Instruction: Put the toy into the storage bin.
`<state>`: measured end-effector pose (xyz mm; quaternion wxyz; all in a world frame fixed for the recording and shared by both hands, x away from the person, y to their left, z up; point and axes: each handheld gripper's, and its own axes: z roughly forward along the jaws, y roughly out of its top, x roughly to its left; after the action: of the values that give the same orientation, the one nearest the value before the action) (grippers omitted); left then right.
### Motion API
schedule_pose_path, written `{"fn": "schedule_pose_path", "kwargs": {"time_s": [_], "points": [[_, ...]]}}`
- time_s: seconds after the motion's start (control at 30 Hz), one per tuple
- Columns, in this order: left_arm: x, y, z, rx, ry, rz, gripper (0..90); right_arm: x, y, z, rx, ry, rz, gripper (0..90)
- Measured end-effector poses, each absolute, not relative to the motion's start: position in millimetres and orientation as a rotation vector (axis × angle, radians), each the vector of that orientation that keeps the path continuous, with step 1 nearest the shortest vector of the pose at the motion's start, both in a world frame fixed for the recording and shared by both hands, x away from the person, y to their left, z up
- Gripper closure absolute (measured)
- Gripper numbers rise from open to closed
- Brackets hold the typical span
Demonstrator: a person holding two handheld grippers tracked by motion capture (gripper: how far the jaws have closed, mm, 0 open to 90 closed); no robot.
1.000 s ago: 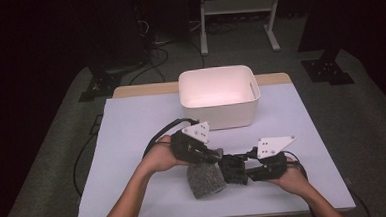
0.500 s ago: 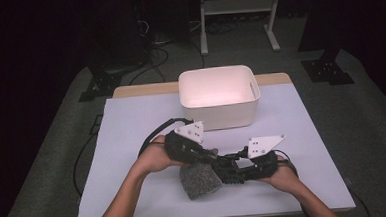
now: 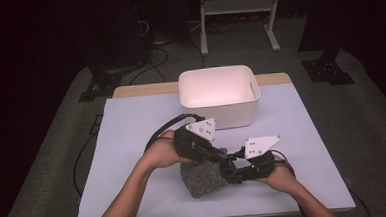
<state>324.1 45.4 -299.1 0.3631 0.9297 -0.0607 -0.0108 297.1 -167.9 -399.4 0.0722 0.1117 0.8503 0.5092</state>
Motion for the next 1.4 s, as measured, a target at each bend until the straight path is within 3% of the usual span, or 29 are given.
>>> {"fn": "schedule_pose_path", "kwargs": {"time_s": [0.27, 0.73, 1.0, 1.03, 1.17, 1.4], "points": [[327.2, 31.5, -299.5, 2.387, -0.184, -0.054, 83.2, 296.7, -170.1, -401.5, 0.345, 2.537, 1.554, 58.1], [335.3, 71.0, -319.6, 2.376, -0.055, -0.047, 82.8, 293.8, -178.9, -396.8, 0.349, 2.544, 1.507, 58.2], [334.4, 76.0, -324.4, 2.348, -0.052, -0.066, 83.3, 295.0, -175.3, -394.6, 0.338, 2.567, 1.488, 58.2], [334.2, 75.7, -324.4, 2.341, -0.050, -0.070, 83.4, 295.0, -174.7, -394.2, 0.335, 2.566, 1.491, 62.1], [334.5, 74.9, -324.1, 2.341, -0.054, -0.070, 83.5, 295.9, -172.5, -389.3, 0.316, 2.564, 1.515, 63.0], [333.9, 70.4, -323.9, 2.345, -0.064, -0.069, 83.4, 298.3, -171.7, -383.8, 0.323, 2.637, 1.419, 60.9]]}}
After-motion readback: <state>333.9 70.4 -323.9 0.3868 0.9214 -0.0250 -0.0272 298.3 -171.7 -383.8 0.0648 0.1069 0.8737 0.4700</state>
